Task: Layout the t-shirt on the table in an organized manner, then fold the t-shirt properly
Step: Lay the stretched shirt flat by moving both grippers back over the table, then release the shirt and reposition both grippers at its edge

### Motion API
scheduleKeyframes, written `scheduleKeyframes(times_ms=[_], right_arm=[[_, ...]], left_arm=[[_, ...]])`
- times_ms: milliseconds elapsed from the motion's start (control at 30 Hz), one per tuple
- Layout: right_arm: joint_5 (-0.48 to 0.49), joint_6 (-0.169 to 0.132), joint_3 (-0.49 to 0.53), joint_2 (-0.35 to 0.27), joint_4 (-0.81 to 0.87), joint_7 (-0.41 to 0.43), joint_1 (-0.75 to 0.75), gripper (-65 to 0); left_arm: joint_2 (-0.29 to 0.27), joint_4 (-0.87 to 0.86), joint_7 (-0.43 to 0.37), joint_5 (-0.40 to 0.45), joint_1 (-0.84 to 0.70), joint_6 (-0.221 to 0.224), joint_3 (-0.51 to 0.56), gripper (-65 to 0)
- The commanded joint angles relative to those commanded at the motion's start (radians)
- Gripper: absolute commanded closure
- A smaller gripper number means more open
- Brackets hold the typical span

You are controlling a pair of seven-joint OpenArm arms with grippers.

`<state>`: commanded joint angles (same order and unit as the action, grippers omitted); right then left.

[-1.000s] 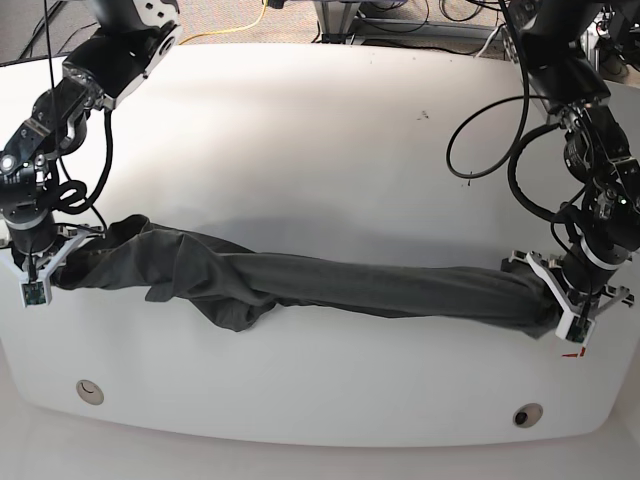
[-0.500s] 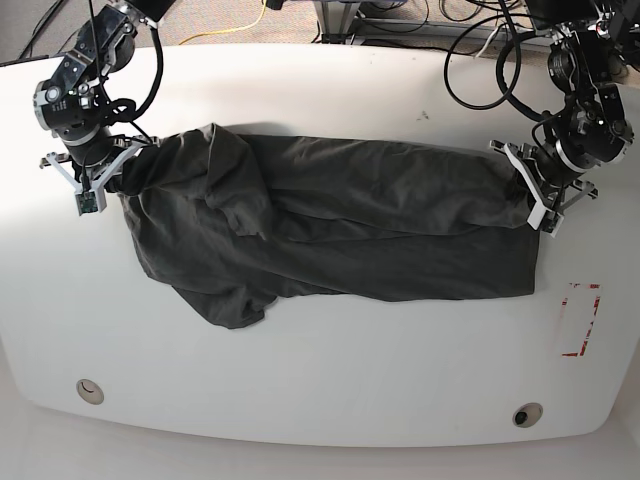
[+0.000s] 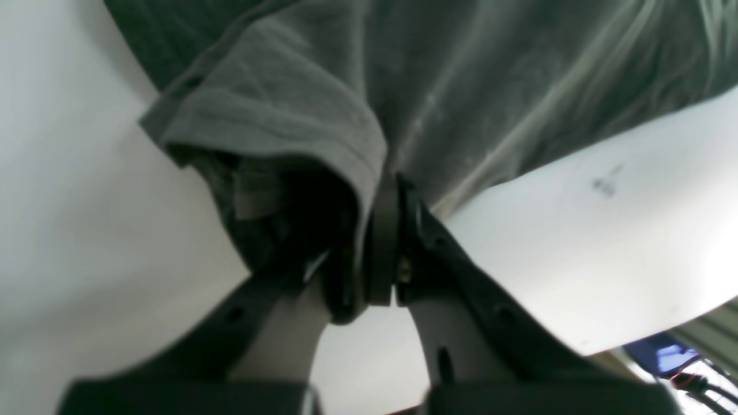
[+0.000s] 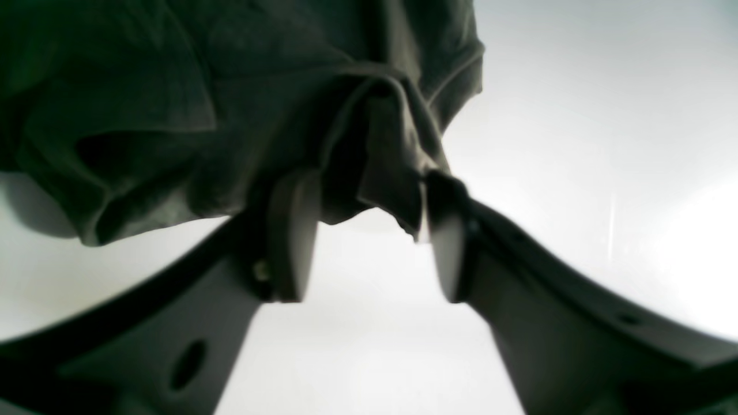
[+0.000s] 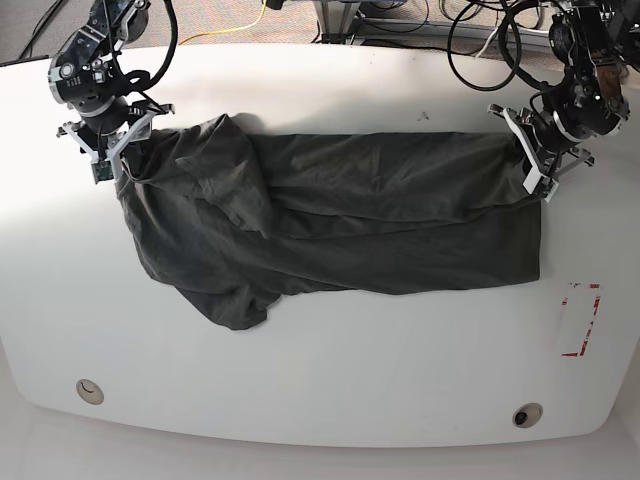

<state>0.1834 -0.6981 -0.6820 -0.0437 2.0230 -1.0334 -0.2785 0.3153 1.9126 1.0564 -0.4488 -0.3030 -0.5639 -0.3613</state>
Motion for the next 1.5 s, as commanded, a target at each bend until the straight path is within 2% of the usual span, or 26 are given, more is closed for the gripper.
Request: scheduleKeyframes(times_ms=[67, 133, 167, 200, 267, 500, 633, 767, 1133, 1500], right_arm=[[0.002, 0.000, 0.000, 0.000, 0.000, 0.002, -0.009, -51.5], [0.002, 0.000, 0.000, 0.000, 0.000, 0.002, -0.015, -55.3], [0.002, 0.000, 0.000, 0.000, 0.000, 0.002, -0.020, -56.1], [0.002, 0.000, 0.003, 0.000, 0.002, 0.002, -0.025, -56.4], [0.003, 0.000, 0.006, 0.002, 0.002, 0.002, -0.028, -56.1], [0.118, 0.000, 0.011, 0.002, 0.002, 0.002, -0.041, -56.3], [0.195, 0.000, 0.060, 0.002, -0.002, 0.002, -0.043, -56.3], [0.227, 0.000, 0.098, 0.005, -0.003, 0.002, -0.048, -56.3], [0.221, 0.000, 0.147, 0.097, -0.003, 0.000, -0.091, -56.3], [0.218, 0.000, 0.190, 0.115, -0.048, 0.005, -0.060, -56.1]], left_arm=[[0.008, 0.000, 0.000, 0.006, 0.000, 0.000, -0.002, -20.1], [0.025, -0.002, 0.002, 0.006, 0.000, 0.002, -0.002, -31.5], [0.026, -0.002, 0.002, 0.006, 0.000, 0.002, -0.002, -35.3], [0.031, -0.002, 0.002, 0.006, 0.000, 0.003, -0.006, -42.5], [0.035, -0.002, 0.002, 0.006, 0.000, 0.003, -0.006, -46.7], [0.035, -0.003, 0.002, 0.008, 0.006, 0.003, -0.008, -43.8], [0.035, -0.002, 0.002, 0.006, 0.009, 0.003, -0.008, -43.5], [0.031, 0.000, 0.002, 0.005, 0.011, 0.003, -0.008, -43.5], [0.029, -0.003, 0.002, 0.006, 0.043, 0.003, -0.009, -43.3], [0.029, -0.005, 0.000, 0.006, 0.052, 0.003, -0.006, -43.3]])
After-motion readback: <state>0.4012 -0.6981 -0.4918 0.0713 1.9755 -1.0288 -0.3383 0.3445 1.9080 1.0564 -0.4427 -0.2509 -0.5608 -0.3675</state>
